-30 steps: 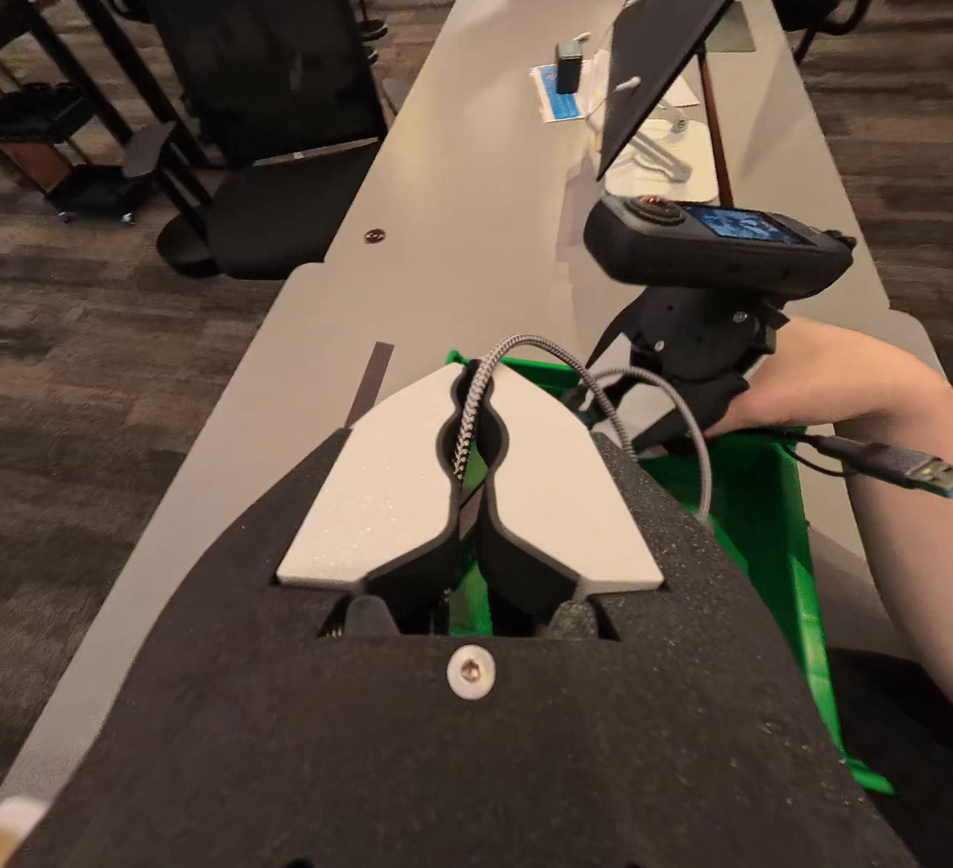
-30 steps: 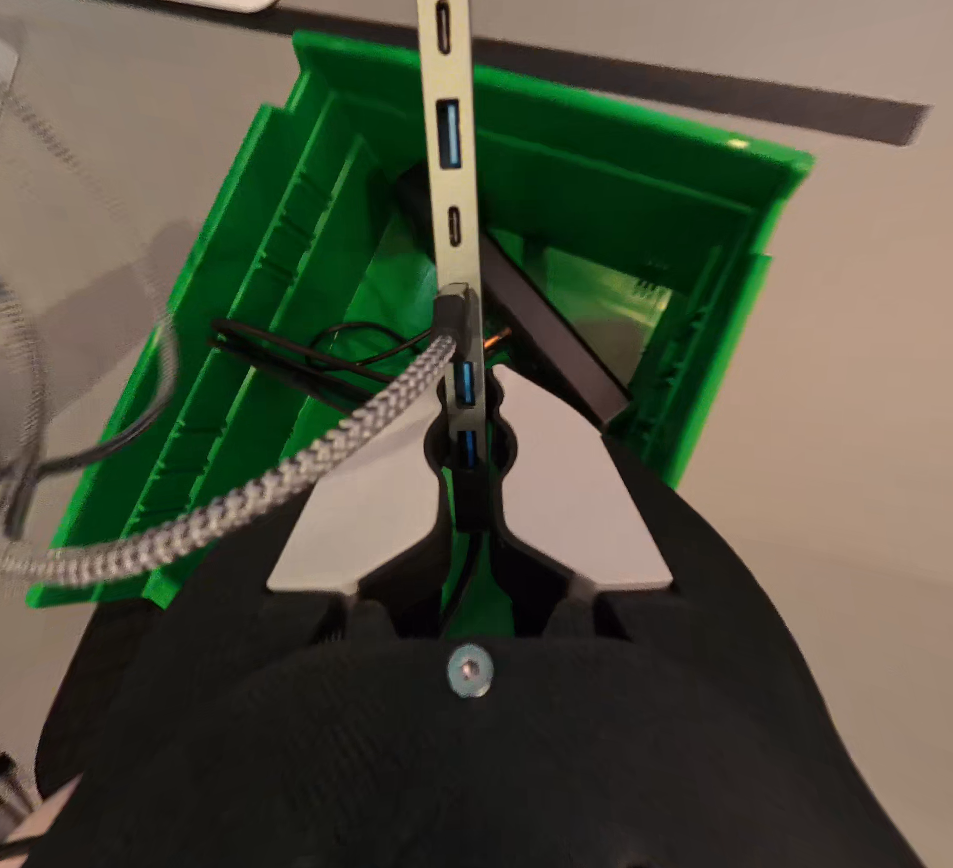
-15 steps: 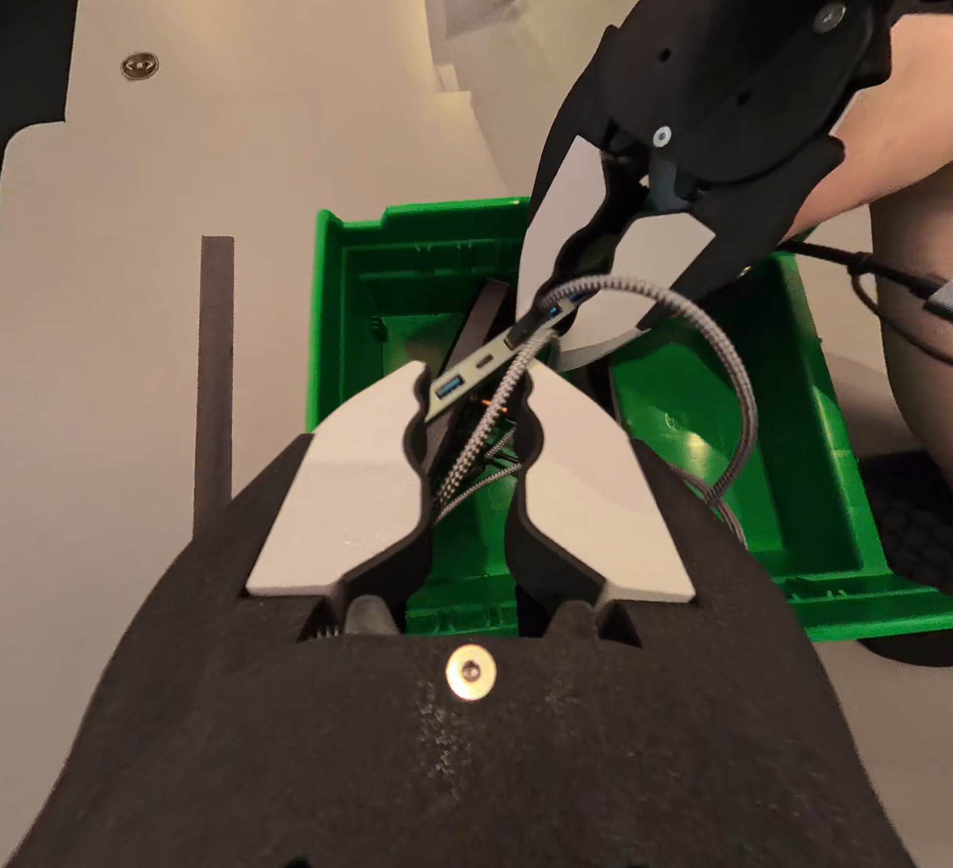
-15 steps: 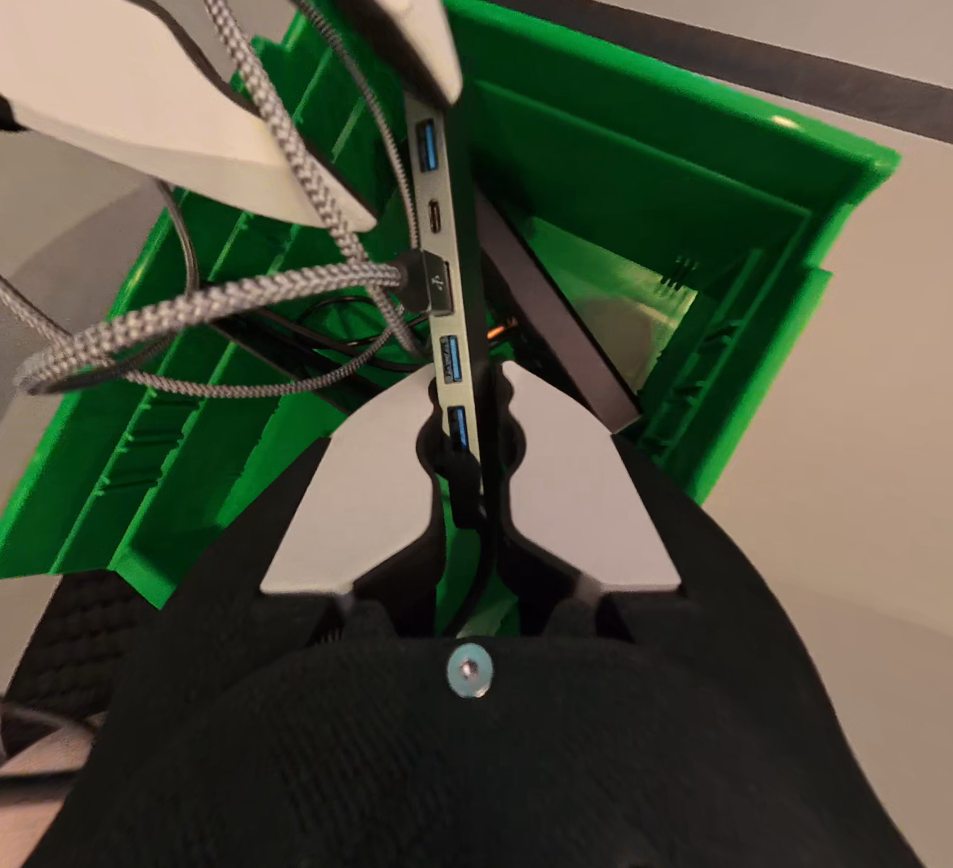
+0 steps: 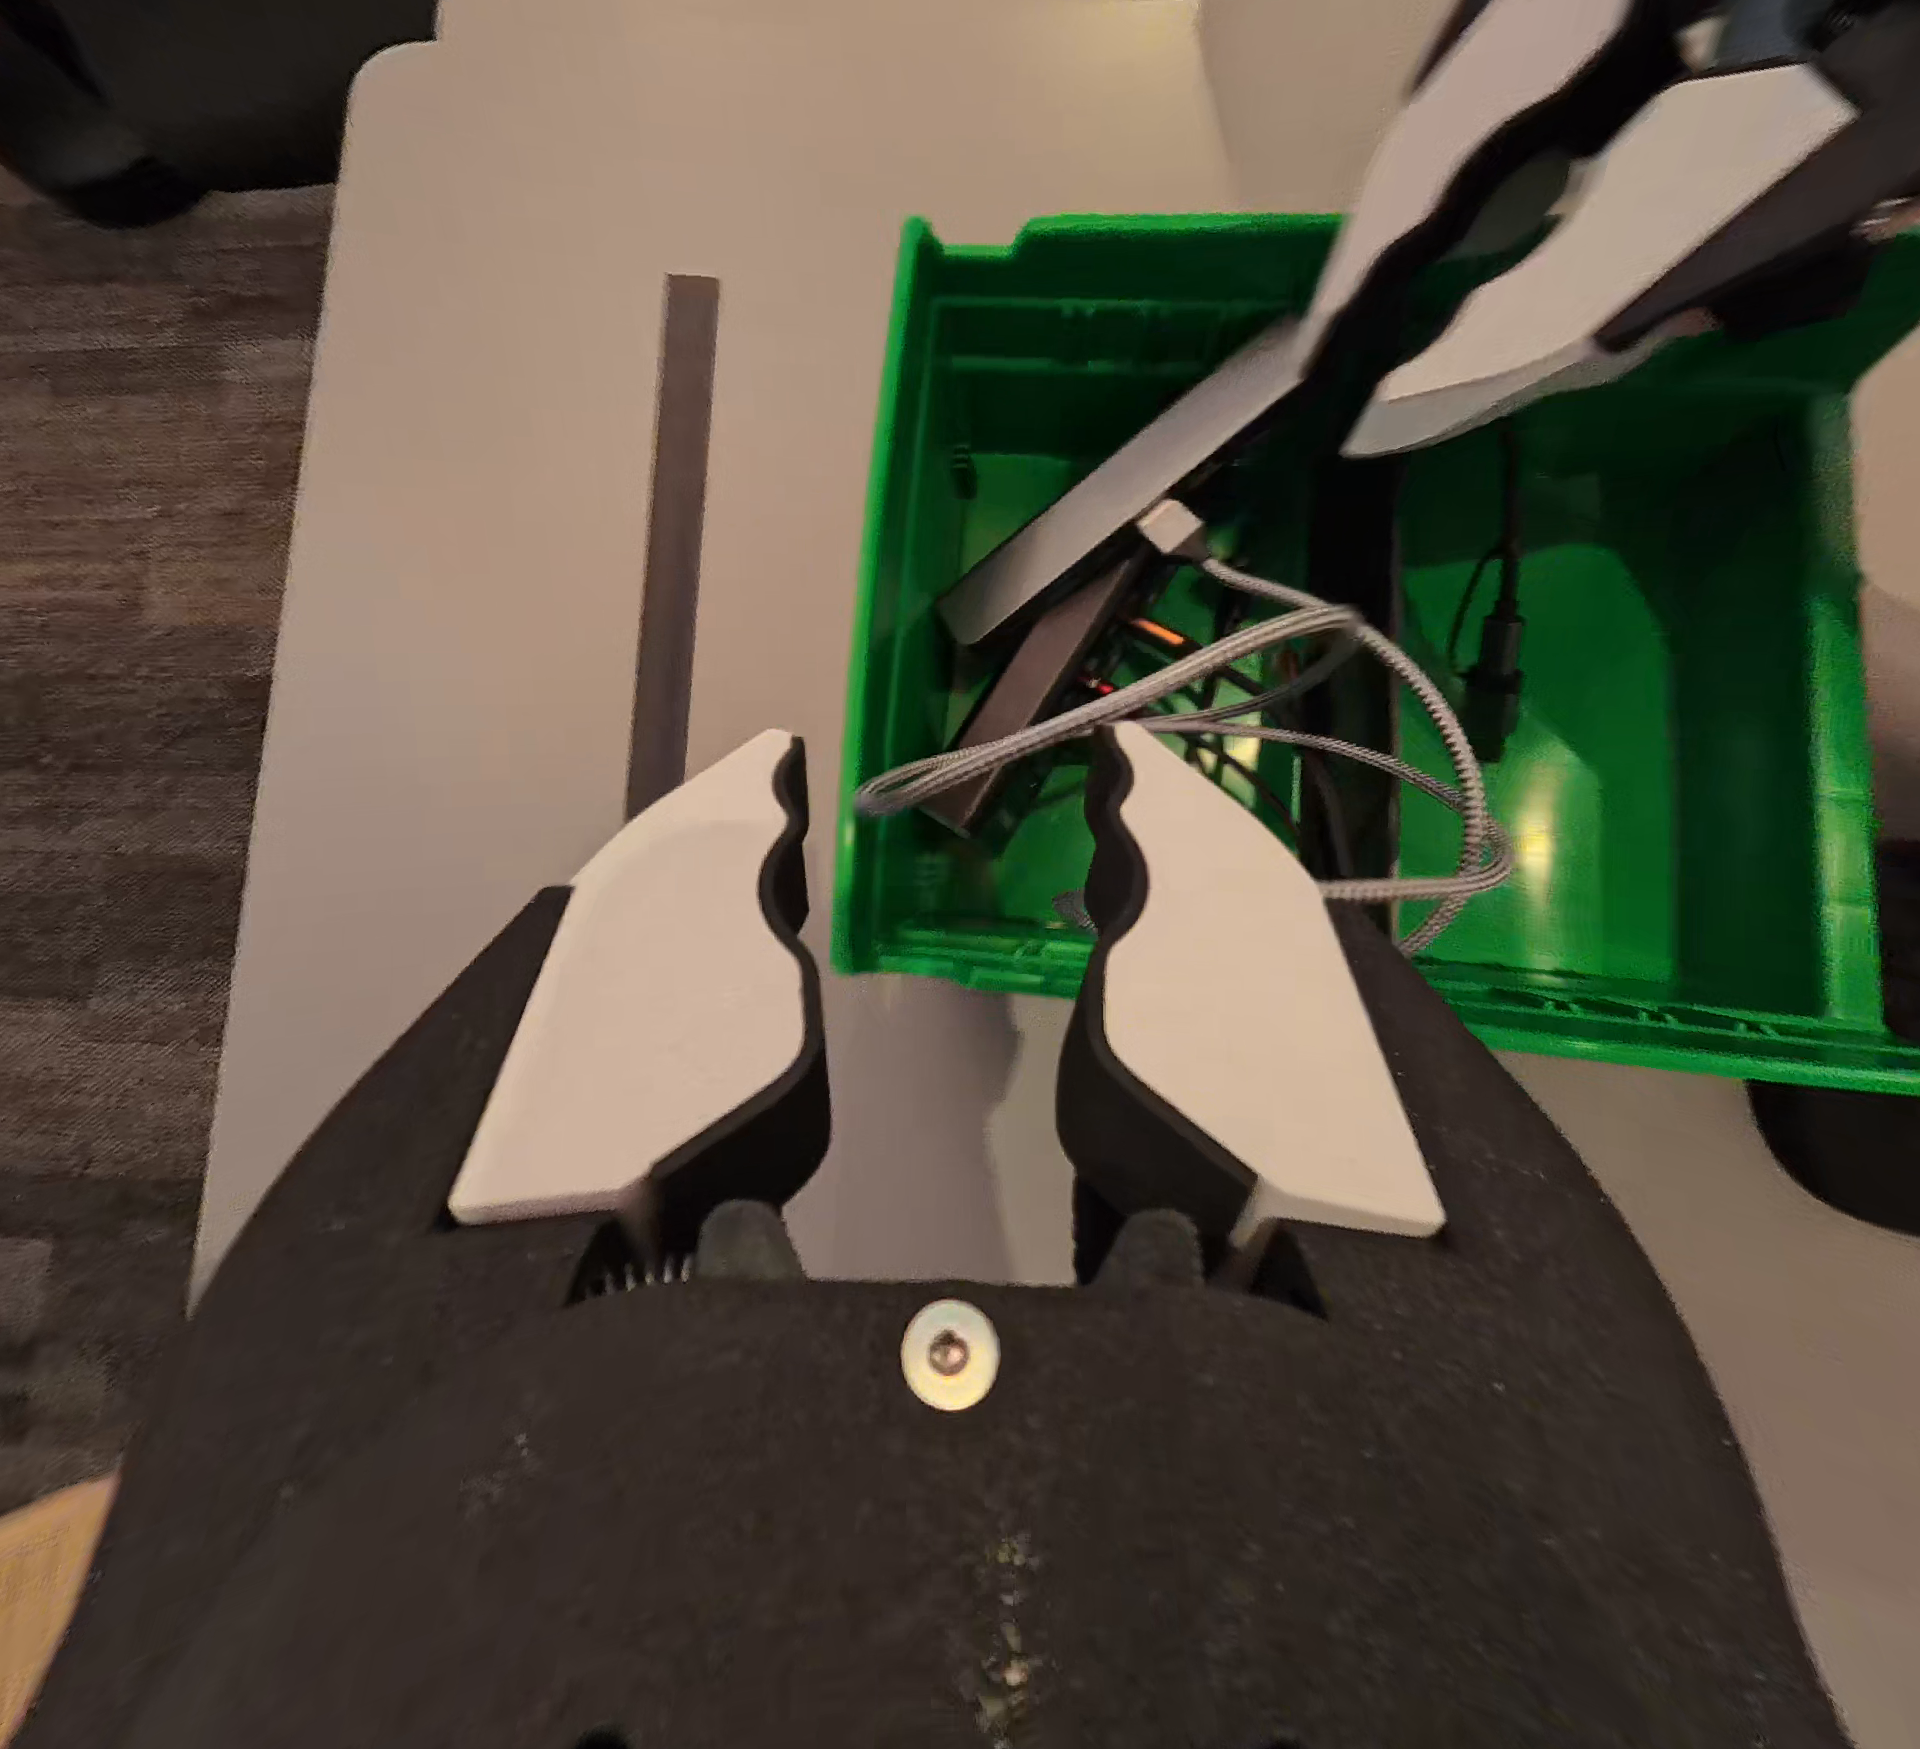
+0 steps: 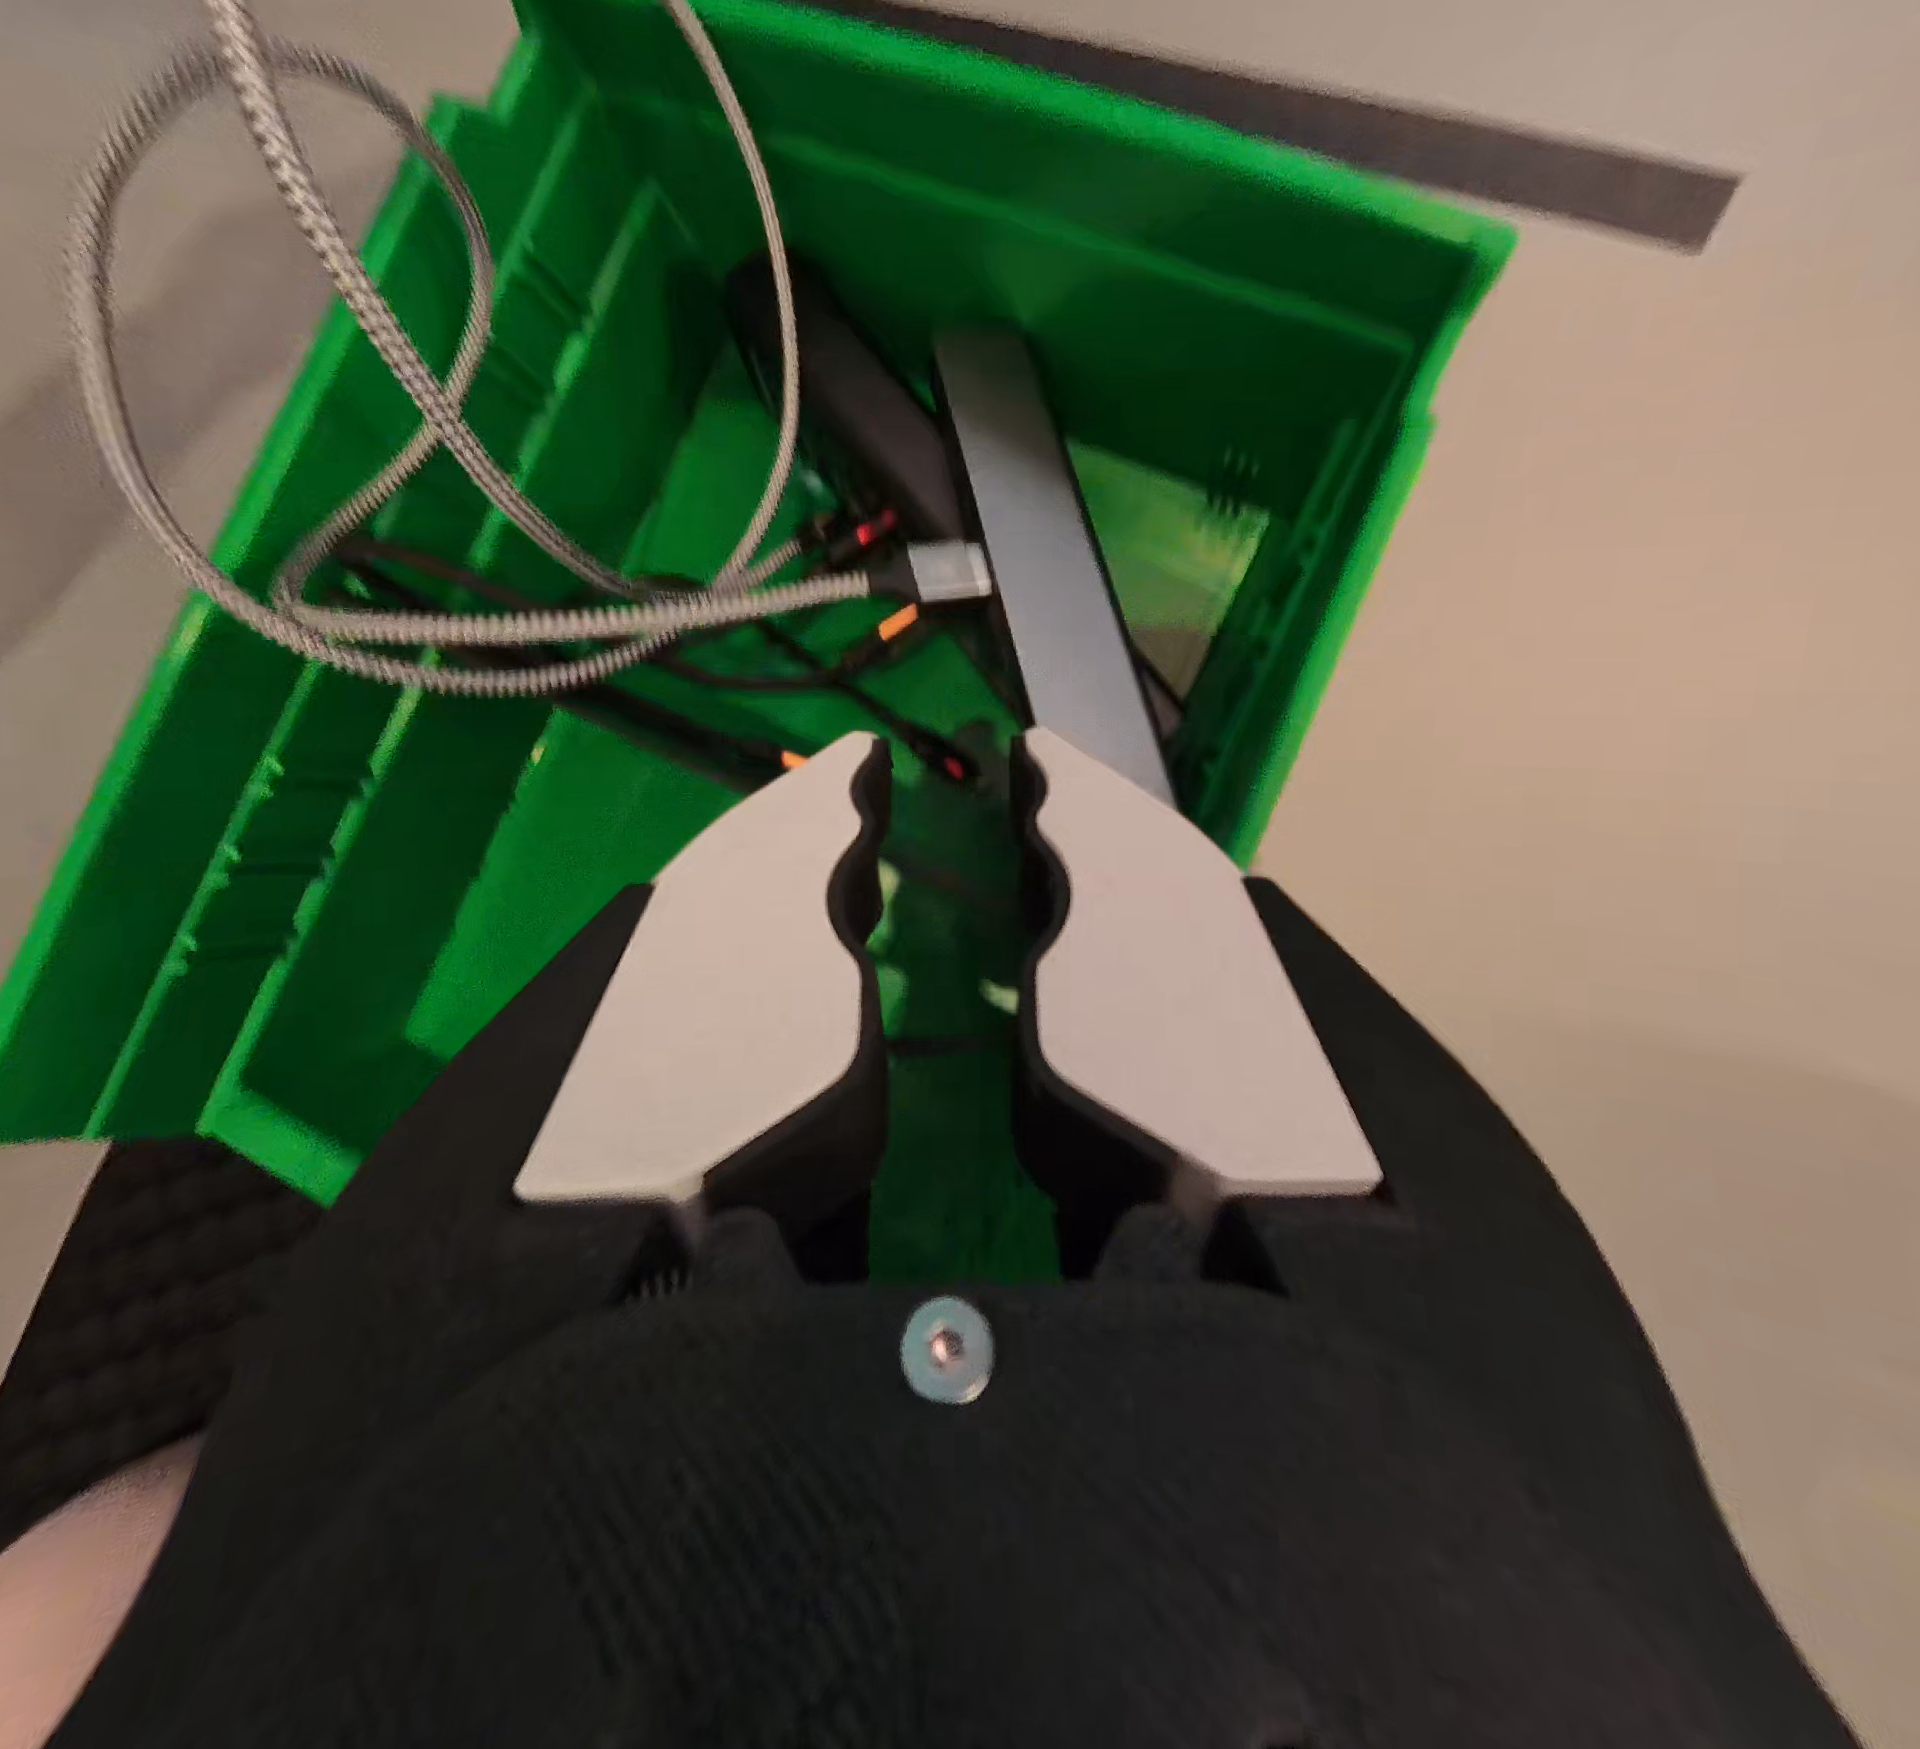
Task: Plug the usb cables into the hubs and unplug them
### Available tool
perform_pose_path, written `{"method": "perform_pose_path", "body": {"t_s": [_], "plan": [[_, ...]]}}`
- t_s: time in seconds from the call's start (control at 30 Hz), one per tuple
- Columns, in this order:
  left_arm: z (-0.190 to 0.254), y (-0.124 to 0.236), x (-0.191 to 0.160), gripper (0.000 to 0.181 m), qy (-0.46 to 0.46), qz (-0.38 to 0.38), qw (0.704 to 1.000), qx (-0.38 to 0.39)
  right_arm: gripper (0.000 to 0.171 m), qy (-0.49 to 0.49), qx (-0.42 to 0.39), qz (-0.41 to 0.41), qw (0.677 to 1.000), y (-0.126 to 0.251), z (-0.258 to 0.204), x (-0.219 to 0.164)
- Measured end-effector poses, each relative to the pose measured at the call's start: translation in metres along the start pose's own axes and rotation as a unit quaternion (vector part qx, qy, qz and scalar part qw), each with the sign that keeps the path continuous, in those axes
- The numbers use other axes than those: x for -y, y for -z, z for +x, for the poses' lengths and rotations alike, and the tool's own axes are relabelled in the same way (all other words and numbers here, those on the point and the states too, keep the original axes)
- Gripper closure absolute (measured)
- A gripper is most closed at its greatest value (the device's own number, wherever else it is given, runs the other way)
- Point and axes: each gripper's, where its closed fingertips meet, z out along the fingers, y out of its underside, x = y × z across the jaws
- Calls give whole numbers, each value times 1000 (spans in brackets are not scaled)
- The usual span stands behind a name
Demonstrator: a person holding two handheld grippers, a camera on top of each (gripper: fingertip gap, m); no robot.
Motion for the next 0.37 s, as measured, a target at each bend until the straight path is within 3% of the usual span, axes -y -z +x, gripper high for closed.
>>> {"method": "perform_pose_path", "body": {"t_s": [0.03,0.13,0.2,0.3,0.37], "plan": [[-2,4,-4,131,3,4,1000,10,149,3,-5,-14,1000,4,-1,-7],[-1,19,-12,130,14,30,999,17,147,-13,-24,-24,999,20,-1,-19],[6,34,-5,135,49,89,995,10,150,-35,-11,-43,998,31,-9,-32],[71,62,18,146,93,198,970,-103,151,-46,-41,-15,998,52,-6,-29],[119,59,16,146,64,192,972,-117,152,-68,-68,55,994,76,1,-12]]}}
